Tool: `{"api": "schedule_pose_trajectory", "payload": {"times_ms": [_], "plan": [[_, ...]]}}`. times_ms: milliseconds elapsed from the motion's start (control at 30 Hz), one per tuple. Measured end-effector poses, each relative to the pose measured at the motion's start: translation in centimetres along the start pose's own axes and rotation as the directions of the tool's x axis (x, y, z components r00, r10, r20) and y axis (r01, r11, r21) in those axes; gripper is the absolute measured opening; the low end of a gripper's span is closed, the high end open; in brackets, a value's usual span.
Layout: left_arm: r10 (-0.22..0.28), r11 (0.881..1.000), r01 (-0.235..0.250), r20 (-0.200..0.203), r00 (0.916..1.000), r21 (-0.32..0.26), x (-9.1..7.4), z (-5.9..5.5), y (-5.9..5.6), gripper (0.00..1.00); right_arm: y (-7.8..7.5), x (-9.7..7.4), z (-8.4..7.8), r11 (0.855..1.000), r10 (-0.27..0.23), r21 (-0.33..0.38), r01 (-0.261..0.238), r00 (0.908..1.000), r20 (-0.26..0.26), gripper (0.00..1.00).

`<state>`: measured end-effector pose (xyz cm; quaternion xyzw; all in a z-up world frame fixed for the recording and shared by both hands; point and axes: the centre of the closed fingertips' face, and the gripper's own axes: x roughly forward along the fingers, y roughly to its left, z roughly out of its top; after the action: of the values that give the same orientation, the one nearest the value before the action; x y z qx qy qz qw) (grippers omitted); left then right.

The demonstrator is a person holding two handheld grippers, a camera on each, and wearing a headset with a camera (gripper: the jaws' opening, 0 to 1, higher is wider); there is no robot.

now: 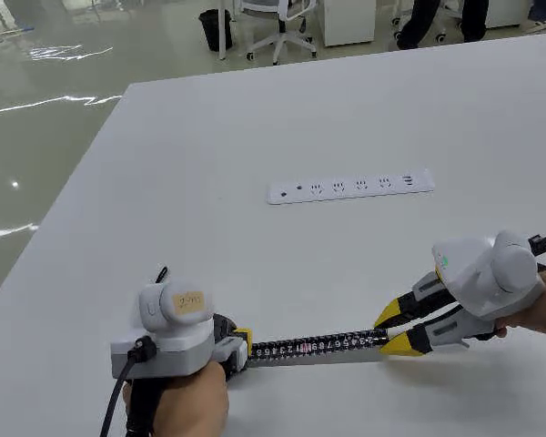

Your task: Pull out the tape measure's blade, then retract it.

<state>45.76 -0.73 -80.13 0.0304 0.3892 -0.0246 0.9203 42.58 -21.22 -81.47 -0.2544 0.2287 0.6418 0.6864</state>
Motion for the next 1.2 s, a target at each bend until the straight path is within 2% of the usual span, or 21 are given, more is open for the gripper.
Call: {"api": "schedule_pose_trajectory", "payload": {"times_ms": [1200], "plan": [[-0.001,1.0,0.001,-0.004,1.0,-0.003,0.04,-0.01,-0.09,0.59,-0.06,0.76,0.46,1.0,0.007,-0.001,-0.007,1.0,0.002,0.14]]}}
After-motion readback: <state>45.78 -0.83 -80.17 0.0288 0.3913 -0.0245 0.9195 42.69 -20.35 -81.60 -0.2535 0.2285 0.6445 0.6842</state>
